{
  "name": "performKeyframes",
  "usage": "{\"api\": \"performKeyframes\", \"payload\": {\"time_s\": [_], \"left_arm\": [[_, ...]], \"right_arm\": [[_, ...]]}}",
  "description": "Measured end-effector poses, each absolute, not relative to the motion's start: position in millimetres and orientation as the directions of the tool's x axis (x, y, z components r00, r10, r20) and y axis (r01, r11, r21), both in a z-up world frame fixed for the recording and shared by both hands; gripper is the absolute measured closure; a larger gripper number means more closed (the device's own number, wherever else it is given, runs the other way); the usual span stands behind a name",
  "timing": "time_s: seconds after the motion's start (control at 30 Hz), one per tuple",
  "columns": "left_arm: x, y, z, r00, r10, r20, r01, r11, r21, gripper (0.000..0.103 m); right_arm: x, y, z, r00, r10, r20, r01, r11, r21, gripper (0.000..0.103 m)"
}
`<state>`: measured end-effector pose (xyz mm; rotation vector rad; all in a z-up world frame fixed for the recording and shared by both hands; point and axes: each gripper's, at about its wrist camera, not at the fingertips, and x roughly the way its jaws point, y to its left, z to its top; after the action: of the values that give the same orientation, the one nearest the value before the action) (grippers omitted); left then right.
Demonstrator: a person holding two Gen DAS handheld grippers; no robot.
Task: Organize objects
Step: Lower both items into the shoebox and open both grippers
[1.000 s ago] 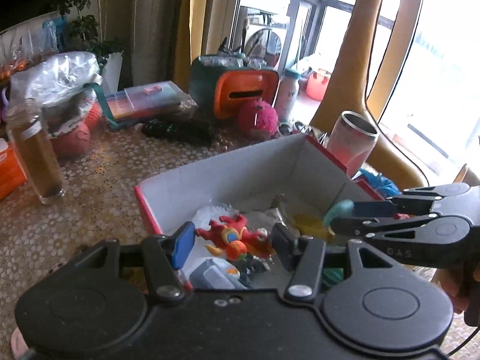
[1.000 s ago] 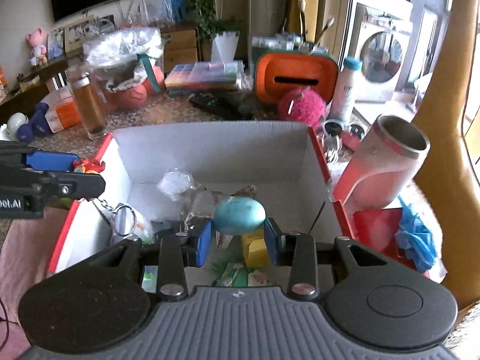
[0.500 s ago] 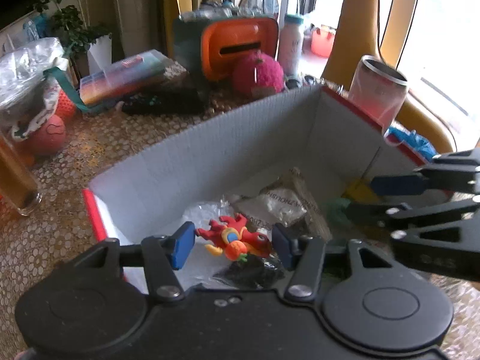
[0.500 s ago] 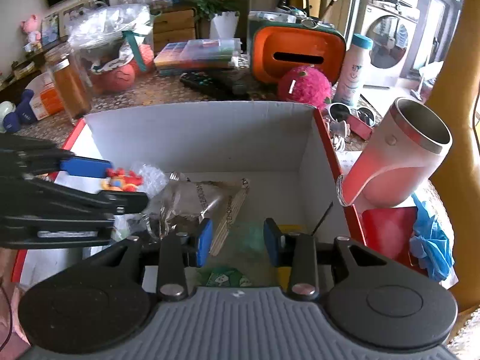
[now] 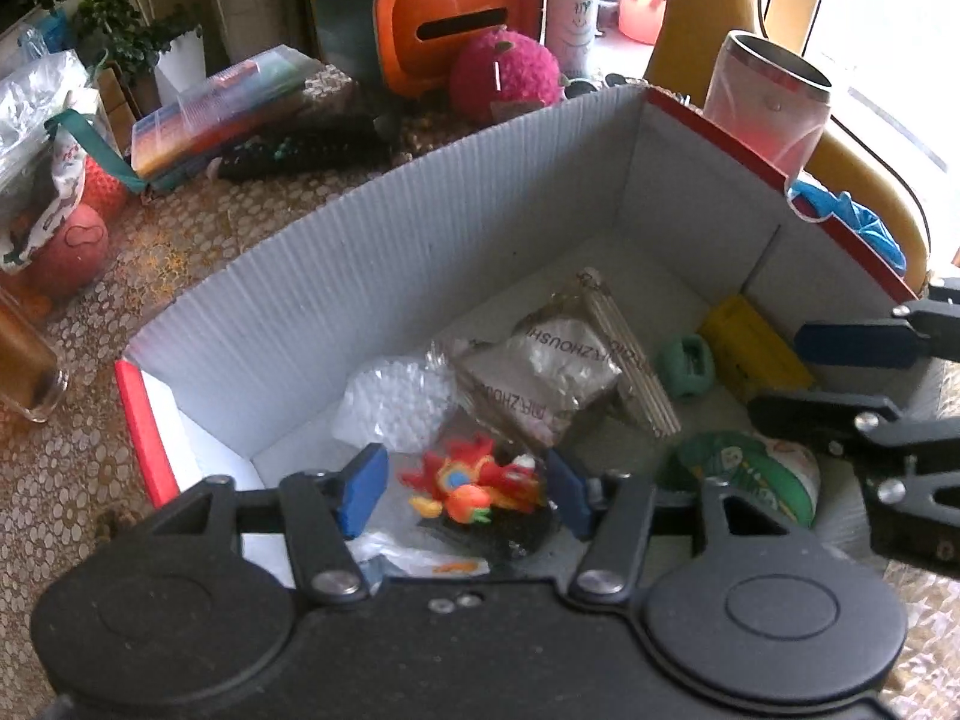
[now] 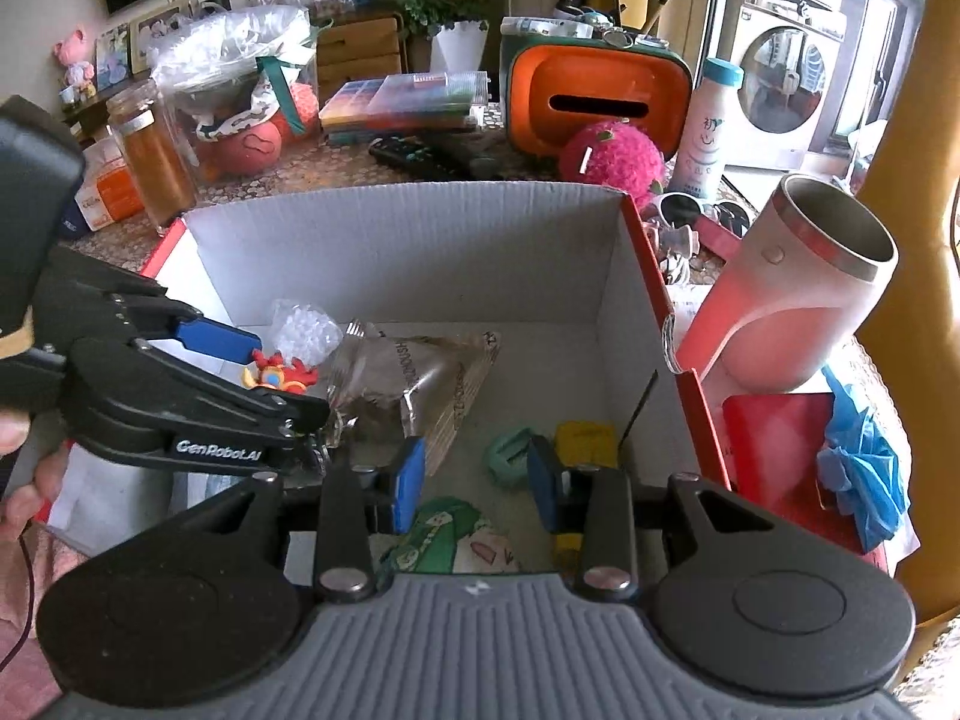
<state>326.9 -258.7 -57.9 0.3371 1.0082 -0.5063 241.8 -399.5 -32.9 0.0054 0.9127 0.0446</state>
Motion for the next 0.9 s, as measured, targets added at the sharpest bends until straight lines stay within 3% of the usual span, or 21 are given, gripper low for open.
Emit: {"api": "performKeyframes", "payload": {"time_s": [0.13,0.8,0.9], "left_arm": [[320,-256,-49,0.451,-0.287,-0.845,0.548,0.836,0.008,0.027],[260,-177,18,0.529,-0.401,-0.748,0.542,0.838,-0.066,0.027],[248,-160,30,0.544,-0.418,-0.727,0.540,0.838,-0.078,0.027]], "right_arm": [[234,-399,-30,0.611,0.036,-0.790,-0.031,0.999,0.022,0.066],[180,-361,13,0.685,0.053,-0.726,-0.042,0.999,0.033,0.065],[169,-351,21,0.700,0.072,-0.710,-0.054,0.997,0.048,0.061]]}}
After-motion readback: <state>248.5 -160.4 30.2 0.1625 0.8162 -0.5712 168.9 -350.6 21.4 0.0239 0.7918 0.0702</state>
